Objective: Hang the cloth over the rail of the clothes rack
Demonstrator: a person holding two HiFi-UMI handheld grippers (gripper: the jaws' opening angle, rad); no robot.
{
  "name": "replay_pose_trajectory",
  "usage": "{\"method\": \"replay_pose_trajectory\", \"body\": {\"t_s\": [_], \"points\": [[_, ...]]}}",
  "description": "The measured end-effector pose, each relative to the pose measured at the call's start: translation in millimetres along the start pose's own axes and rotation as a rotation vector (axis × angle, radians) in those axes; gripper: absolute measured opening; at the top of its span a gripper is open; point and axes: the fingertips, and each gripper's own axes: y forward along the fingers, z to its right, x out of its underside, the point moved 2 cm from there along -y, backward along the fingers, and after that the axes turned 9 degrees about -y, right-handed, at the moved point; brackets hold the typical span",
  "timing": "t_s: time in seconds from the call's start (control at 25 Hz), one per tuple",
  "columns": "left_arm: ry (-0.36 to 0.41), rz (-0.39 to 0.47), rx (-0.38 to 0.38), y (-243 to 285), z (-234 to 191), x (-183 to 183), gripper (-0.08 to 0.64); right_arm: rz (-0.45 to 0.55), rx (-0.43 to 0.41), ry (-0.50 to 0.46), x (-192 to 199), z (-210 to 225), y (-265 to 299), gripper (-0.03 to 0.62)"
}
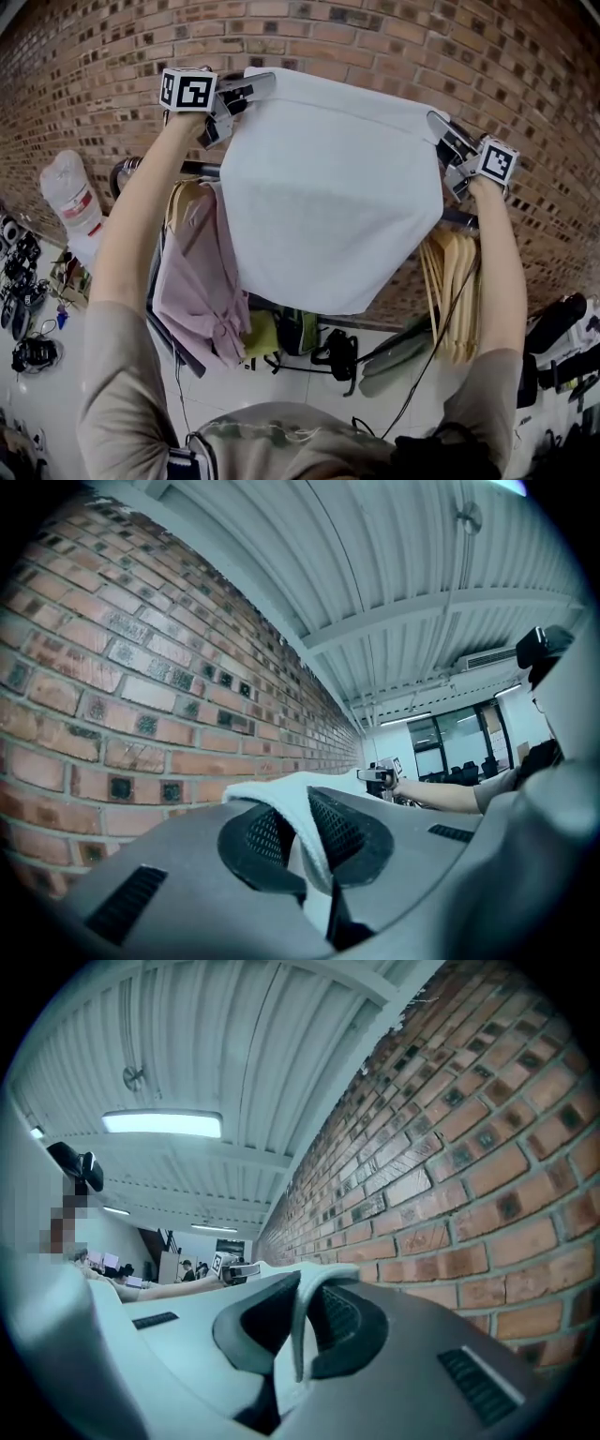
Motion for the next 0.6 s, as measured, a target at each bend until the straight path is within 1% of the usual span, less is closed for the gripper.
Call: {"method": "replay_pose_trajectory", "body": {"t_s": [0.2,0.32,0.4,0.52,0.6], "points": [[-0.038,-0.036,0.020,4,-9,25,0.018,-0.020,0.007,0.055,26,6,-3,0.020],[-0.052,-0.029,0.027,6,-16,42,0.018,-0.036,0.013,0.073,32,9,-3,0.020],[-0.075,-0.033,0.025,5,-20,52,0.018,-0.051,0.012,0.085,37,8,-1,0.020],[-0.088,-0.060,0.018,8,-23,58,0.018,-0.083,0.031,0.097,44,13,-2,0.020],[-0.088,-0.072,0.021,10,-23,60,0.018,-0.079,0.035,0.105,44,15,-4,0.020]]}}
